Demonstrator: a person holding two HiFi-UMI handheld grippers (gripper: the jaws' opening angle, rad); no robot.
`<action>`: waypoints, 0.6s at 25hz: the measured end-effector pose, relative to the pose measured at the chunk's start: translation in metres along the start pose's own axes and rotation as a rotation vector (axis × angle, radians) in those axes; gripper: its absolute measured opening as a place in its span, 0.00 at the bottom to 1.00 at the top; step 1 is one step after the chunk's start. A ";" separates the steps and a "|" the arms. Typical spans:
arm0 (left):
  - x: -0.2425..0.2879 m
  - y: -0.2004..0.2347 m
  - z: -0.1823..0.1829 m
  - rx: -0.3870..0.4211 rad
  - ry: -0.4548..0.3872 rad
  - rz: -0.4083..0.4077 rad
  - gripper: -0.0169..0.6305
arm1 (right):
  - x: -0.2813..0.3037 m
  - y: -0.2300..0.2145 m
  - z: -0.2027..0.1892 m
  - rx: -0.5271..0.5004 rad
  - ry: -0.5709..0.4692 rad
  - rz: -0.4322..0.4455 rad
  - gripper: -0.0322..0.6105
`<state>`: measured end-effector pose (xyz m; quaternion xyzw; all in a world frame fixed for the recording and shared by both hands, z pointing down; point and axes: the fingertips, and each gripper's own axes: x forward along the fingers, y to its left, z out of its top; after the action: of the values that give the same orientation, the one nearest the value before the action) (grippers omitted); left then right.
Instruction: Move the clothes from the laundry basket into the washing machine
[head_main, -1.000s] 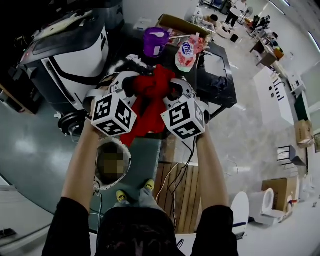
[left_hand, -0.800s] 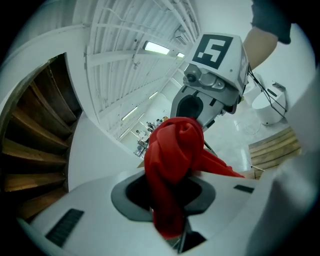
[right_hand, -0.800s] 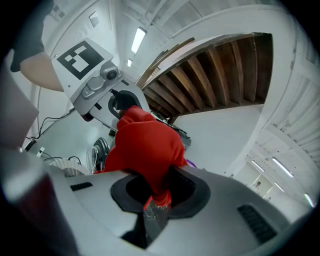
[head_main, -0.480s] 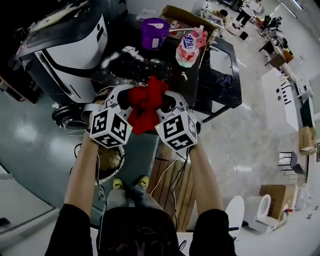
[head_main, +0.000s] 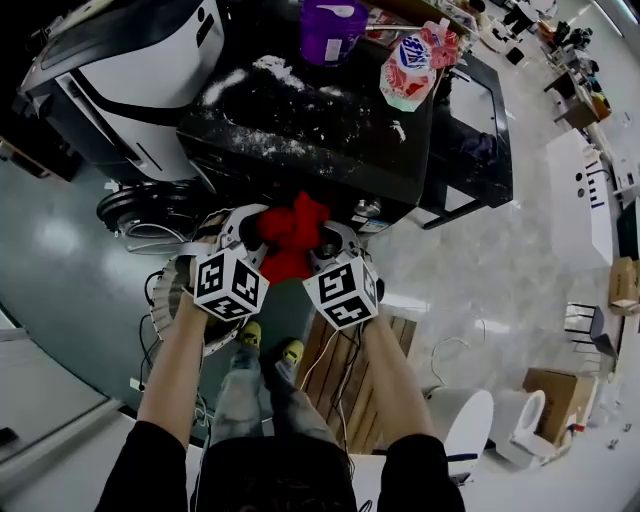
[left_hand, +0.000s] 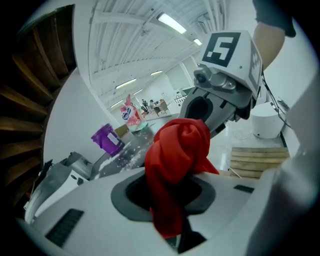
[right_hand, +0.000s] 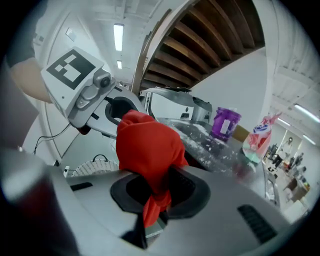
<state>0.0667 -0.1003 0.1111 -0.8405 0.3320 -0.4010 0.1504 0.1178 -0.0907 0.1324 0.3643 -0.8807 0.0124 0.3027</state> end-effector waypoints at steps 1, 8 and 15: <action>0.008 -0.006 -0.009 -0.014 0.005 -0.006 0.19 | 0.009 0.003 -0.010 0.019 0.006 0.006 0.15; 0.064 -0.043 -0.071 -0.122 0.014 -0.022 0.19 | 0.064 0.017 -0.079 0.095 0.062 -0.006 0.15; 0.129 -0.065 -0.127 -0.159 0.028 -0.036 0.19 | 0.129 0.015 -0.139 0.161 0.102 -0.019 0.15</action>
<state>0.0559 -0.1383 0.2990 -0.8499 0.3496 -0.3877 0.0713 0.1102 -0.1279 0.3185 0.3948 -0.8567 0.0987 0.3169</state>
